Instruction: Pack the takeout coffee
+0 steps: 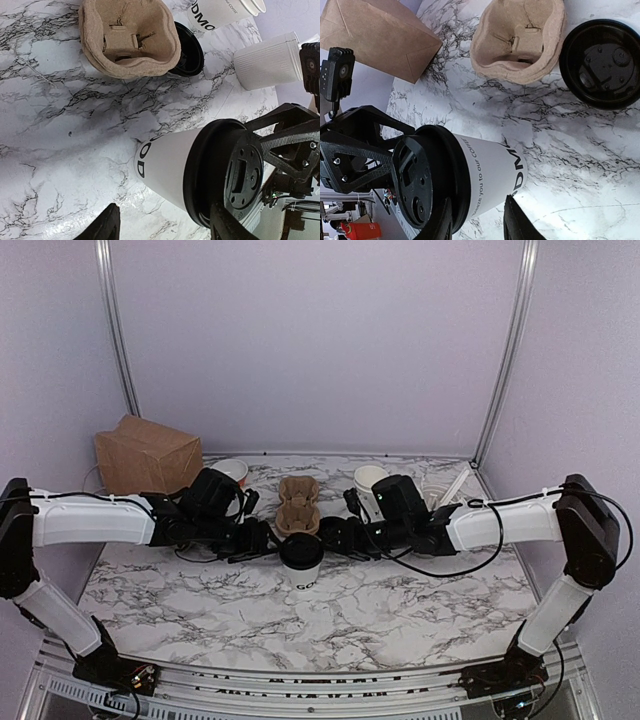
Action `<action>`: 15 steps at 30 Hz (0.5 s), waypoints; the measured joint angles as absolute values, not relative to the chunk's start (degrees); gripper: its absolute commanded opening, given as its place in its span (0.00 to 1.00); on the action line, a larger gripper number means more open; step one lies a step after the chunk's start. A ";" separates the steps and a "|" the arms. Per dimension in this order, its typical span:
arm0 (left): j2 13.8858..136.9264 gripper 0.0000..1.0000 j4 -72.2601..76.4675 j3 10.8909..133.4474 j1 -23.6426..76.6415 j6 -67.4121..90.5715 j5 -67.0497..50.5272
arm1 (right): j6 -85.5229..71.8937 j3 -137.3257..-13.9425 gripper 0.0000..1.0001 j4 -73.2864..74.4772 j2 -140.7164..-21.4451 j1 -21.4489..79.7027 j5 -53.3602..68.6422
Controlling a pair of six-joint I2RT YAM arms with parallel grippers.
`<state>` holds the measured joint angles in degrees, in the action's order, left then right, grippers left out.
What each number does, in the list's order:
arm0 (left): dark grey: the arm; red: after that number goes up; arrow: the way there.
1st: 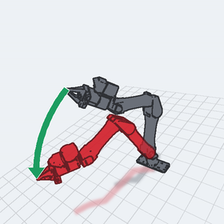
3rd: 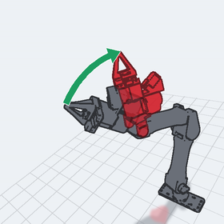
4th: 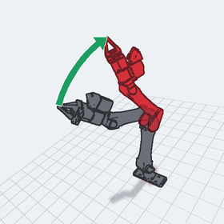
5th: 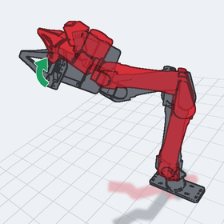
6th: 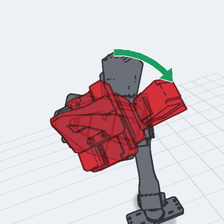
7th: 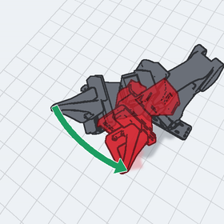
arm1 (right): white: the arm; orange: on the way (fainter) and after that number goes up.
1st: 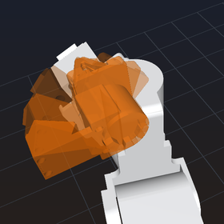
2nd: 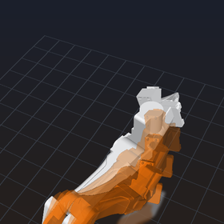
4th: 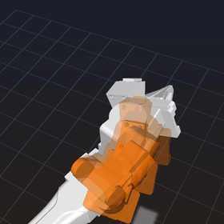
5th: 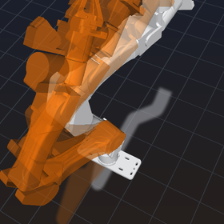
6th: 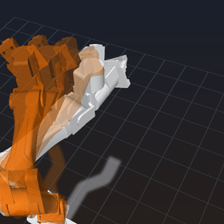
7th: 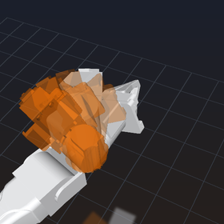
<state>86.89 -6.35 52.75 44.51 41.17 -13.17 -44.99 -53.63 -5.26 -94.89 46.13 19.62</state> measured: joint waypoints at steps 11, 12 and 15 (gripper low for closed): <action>87.31 0.61 -4.91 51.09 44.58 41.43 -11.94 | -45.60 -51.27 0.33 -9.23 -95.02 46.85 19.73; 87.29 0.61 -4.29 50.72 44.58 41.50 -11.97 | -45.93 -50.41 0.33 -10.79 -95.00 46.85 19.81; 87.11 0.61 -2.37 49.60 44.58 41.82 -11.97 | -47.18 -47.88 0.33 -15.40 -94.89 46.85 19.90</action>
<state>87.11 -2.37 49.60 44.58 41.82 -11.97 -47.18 -47.88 -15.40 -94.89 46.85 19.90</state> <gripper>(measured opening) 0.614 0.328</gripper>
